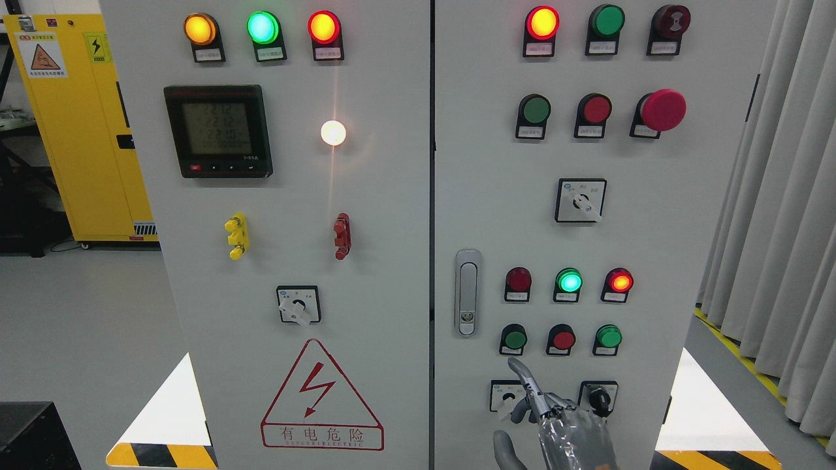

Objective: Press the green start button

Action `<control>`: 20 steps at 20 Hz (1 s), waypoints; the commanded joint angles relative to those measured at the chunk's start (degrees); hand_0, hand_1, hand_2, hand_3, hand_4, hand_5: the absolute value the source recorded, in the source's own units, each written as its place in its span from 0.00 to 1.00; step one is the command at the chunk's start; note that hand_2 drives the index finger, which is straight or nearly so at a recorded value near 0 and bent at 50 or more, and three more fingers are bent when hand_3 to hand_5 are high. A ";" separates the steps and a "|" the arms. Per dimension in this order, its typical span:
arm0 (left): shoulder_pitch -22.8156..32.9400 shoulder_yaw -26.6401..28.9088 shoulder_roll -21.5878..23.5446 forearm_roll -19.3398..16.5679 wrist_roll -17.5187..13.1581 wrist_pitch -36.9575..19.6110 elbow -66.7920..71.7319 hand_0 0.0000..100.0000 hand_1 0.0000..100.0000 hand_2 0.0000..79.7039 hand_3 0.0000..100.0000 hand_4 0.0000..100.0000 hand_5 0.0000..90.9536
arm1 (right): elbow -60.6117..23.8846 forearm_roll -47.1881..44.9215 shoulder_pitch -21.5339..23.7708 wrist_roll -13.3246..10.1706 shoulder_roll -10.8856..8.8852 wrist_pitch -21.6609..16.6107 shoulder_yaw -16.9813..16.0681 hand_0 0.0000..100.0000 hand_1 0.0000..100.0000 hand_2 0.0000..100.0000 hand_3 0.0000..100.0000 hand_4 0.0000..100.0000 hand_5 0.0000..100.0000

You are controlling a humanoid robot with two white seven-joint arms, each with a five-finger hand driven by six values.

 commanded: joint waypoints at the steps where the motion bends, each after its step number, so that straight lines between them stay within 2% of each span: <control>1: 0.01 0.02 -0.01 0.02 -0.05 0.01 0.00 0.12 0.56 0.00 0.00 0.00 0.00 | 0.56 3.55 -1.68 0.43 -0.05 1.31 -1.30 0.62 0.87 0.00 0.98 0.97 1.00; 10: 0.01 0.02 -0.01 -0.07 -0.05 0.01 0.00 0.12 0.56 0.00 0.00 0.00 0.00 | 5.57 3.64 -5.28 0.52 -0.05 2.37 -0.87 0.65 0.87 0.00 0.99 0.98 1.00; 20: 0.01 0.02 0.07 0.02 -0.05 0.01 0.00 0.12 0.56 0.00 0.00 0.00 0.00 | 6.98 3.46 -5.28 0.34 -0.05 2.37 -0.69 0.69 0.87 0.00 0.99 0.98 1.00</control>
